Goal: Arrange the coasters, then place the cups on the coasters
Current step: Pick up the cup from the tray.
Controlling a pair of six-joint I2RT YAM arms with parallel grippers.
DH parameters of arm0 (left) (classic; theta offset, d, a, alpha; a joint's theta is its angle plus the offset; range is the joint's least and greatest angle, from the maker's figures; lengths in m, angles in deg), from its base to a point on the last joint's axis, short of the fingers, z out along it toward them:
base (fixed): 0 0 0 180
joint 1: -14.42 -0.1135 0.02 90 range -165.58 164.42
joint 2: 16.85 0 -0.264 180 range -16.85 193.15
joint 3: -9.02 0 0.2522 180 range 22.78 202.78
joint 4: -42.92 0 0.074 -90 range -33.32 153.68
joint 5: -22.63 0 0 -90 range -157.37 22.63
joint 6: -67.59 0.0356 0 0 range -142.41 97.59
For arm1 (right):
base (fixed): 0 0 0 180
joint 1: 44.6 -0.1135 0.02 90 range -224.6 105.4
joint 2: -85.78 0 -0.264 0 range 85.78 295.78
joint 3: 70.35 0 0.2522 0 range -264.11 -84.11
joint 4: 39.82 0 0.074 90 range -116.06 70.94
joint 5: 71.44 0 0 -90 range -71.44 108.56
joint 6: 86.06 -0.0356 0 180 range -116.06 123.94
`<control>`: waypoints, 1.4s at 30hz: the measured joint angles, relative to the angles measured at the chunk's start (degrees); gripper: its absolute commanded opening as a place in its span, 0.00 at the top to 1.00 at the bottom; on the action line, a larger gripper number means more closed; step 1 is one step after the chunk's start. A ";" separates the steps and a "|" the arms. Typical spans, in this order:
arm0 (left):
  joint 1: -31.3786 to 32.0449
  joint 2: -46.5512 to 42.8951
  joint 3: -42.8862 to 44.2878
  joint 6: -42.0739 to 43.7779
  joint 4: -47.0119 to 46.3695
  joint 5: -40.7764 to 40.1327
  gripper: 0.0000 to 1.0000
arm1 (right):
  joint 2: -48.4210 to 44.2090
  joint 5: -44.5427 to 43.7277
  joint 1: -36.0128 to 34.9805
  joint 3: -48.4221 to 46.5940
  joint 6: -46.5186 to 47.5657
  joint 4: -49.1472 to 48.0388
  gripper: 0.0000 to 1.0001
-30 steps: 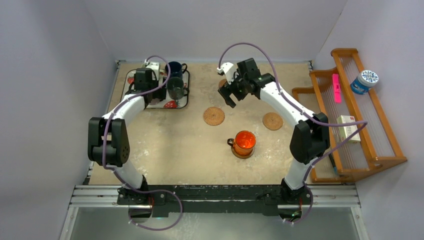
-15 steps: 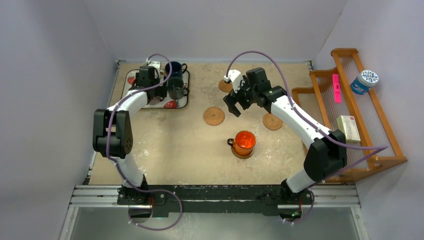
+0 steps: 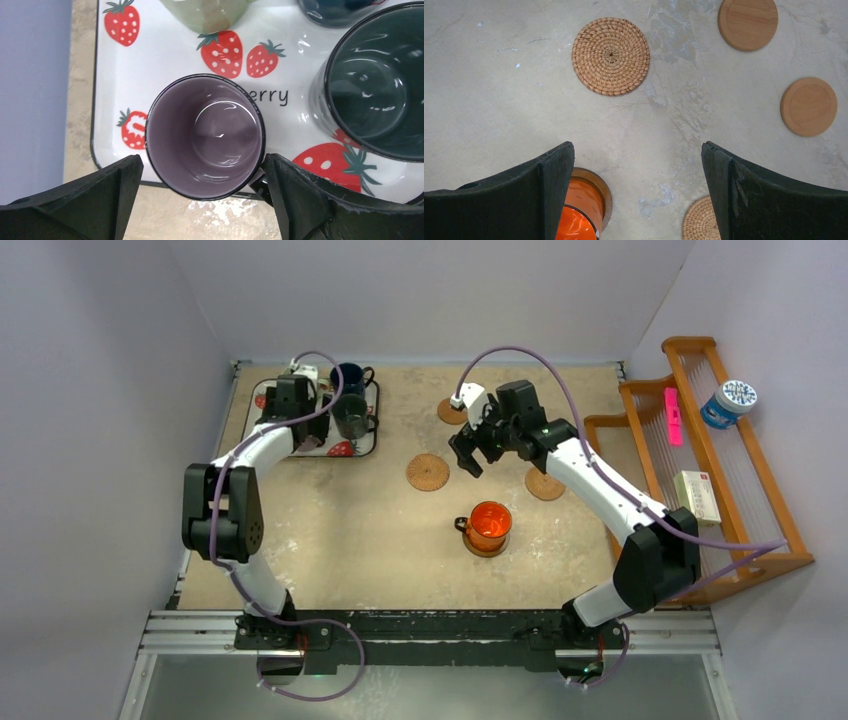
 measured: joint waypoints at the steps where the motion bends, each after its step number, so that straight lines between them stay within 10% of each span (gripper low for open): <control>1: 0.00 -0.59 -0.50 0.50 0.02 -0.50 0.01 | -0.02 0.04 0.00 0.11 0.00 -0.09 0.01; 42: 0.04 -6.58 -6.38 -4.17 1.20 7.13 0.01 | -1.81 0.26 0.00 1.92 0.02 -1.46 0.01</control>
